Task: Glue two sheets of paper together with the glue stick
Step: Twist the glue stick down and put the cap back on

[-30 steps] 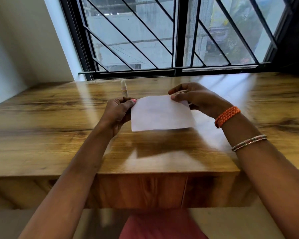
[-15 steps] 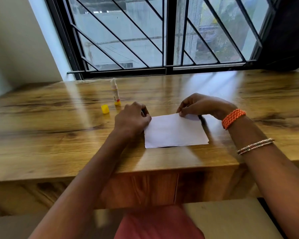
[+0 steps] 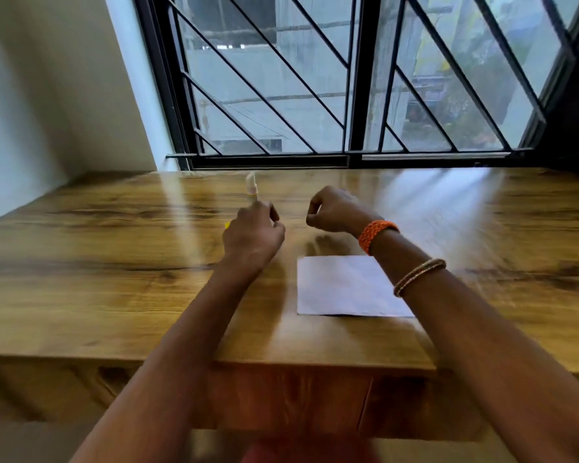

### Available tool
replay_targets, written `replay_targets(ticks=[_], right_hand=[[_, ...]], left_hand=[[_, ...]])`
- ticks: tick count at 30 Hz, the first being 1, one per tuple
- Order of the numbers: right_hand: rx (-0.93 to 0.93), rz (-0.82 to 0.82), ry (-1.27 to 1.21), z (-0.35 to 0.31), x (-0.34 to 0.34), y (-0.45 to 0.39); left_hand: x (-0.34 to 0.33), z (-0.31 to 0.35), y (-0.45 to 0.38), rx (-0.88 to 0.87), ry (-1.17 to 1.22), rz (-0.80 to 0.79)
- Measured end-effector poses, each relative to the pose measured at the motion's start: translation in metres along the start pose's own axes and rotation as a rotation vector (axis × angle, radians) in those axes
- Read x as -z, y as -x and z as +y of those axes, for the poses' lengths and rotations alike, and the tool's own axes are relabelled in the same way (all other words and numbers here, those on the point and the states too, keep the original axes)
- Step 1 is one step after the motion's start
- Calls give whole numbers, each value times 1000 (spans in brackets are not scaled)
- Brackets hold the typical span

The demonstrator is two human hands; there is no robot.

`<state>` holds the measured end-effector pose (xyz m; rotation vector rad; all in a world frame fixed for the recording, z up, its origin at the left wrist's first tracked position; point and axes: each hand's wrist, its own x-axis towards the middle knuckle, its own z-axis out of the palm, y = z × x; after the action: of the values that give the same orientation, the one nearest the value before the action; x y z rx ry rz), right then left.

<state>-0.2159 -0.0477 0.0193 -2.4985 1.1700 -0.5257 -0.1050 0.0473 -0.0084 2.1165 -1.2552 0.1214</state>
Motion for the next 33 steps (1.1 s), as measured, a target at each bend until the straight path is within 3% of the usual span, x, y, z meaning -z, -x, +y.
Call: replay_targets(ticks=[4,10,14,16,18,22,27,33], right_hand=[[-17,-29,-28,-6,-12,-18],[81,36,-54,14,-28,-26],[191,150,-26,16,-33,-26],[240,237,7,12,-35,-25],[288,361,-31,7,-37,-23],[308,539,-275,-10,-37,-16],[298,547,-614,-31,-32,-7],[226,494,-884,-42,-29,2]], left_hand=[[4,-20,-30,100,-104,189],[-11,-37,-59,312,-41,33],[-15,-31,-68,268,79,143],[-14,-27,-70,189,231,185],[-10,-22,-67,106,533,156],[4,-7,-53,40,997,60],[14,-8,-51,178,1162,-121],[18,-7,-50,150,1310,-265]])
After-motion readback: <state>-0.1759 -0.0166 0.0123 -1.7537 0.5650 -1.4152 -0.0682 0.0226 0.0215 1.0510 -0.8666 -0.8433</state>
